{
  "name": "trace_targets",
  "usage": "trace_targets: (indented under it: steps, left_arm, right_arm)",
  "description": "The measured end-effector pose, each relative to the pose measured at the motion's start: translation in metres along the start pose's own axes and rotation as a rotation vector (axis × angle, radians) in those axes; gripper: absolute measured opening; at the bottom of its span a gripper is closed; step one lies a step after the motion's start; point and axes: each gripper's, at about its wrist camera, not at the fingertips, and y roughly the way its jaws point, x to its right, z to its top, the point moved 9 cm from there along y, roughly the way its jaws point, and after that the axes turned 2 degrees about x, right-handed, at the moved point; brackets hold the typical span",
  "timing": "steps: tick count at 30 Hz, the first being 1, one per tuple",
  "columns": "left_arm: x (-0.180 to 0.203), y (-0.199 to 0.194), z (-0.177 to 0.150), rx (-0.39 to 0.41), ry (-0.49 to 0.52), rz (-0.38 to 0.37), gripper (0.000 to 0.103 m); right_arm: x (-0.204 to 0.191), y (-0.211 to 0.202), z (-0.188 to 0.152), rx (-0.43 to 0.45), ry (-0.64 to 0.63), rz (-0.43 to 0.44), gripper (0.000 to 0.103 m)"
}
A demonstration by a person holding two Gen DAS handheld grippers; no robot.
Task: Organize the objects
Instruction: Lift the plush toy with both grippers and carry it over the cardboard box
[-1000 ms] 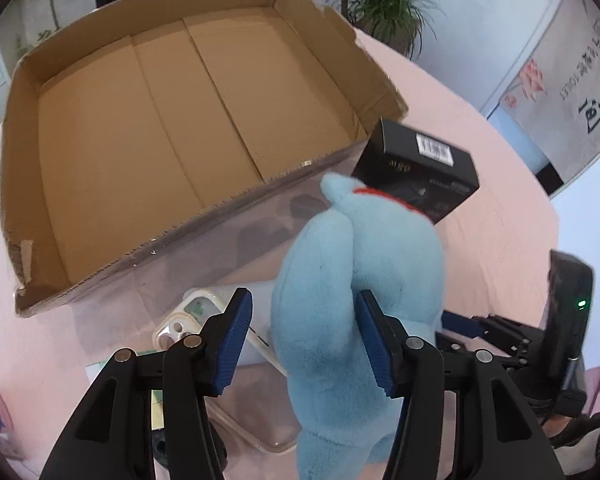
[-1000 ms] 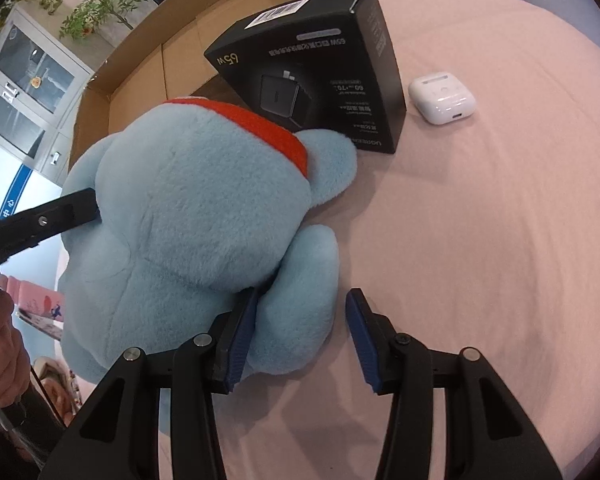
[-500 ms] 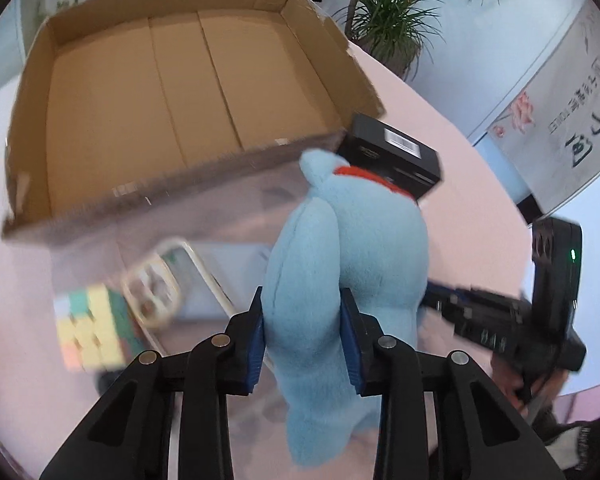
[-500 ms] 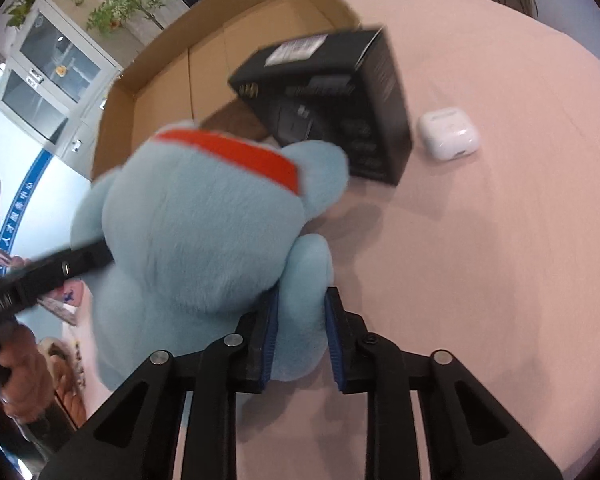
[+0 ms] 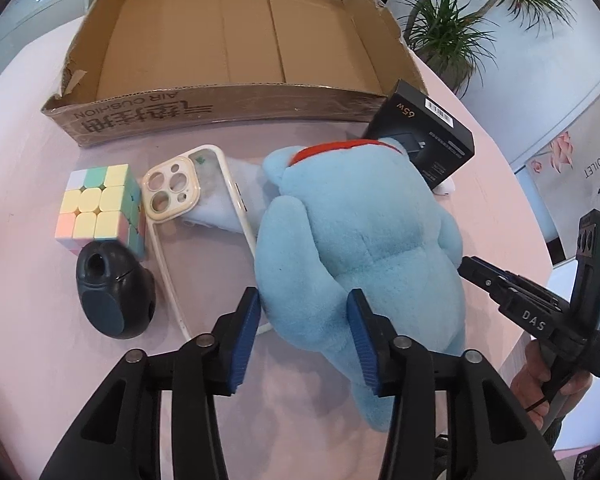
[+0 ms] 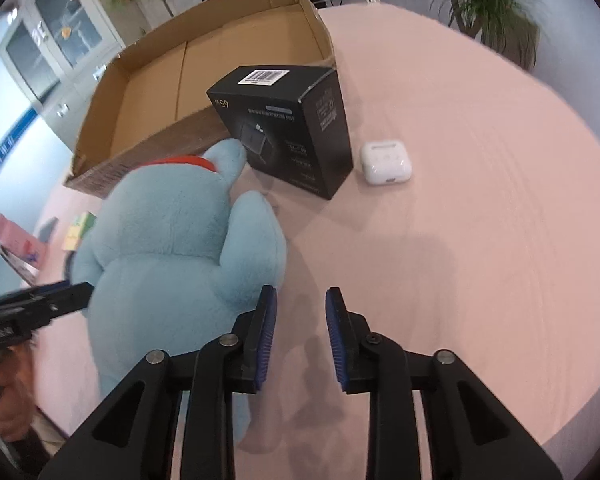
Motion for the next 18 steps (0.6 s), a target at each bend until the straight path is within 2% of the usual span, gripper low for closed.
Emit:
trace_targets:
  steps: [2, 4, 5, 8, 12, 16, 18]
  left_arm:
    - [-0.001, 0.0, -0.001, -0.002, -0.021, -0.013, 0.057]
    - [-0.001, -0.003, -0.001, -0.004, -0.048, -0.059, 0.062]
    - [-0.001, -0.003, 0.0, 0.002, -0.067, -0.081, 0.065]
    - [-0.008, -0.002, 0.005, 0.036, -0.14, -0.101, 0.068]
    - [-0.013, 0.004, 0.007, 0.041, -0.159, -0.055, 0.069]
    - [-0.014, 0.016, 0.007, 0.053, -0.102, 0.071, 0.069]
    - [-0.013, 0.022, 0.007, 0.061, -0.067, 0.143, 0.068]
  right_arm:
    - [0.007, 0.0, 0.0, 0.001, 0.063, 0.04, 0.023]
    - [0.01, -0.004, 0.002, 0.015, 0.104, 0.069, 0.023]
    - [0.013, -0.008, 0.005, 0.029, 0.124, 0.083, 0.028]
    - [0.016, -0.013, 0.013, 0.061, 0.167, 0.122, 0.059]
    - [0.006, -0.004, 0.021, 0.055, 0.164, 0.155, 0.059]
    - [-0.01, 0.016, 0.023, 0.0, 0.163, 0.207, 0.058]
    - [-0.015, 0.028, 0.02, -0.034, 0.168, 0.214, 0.048]
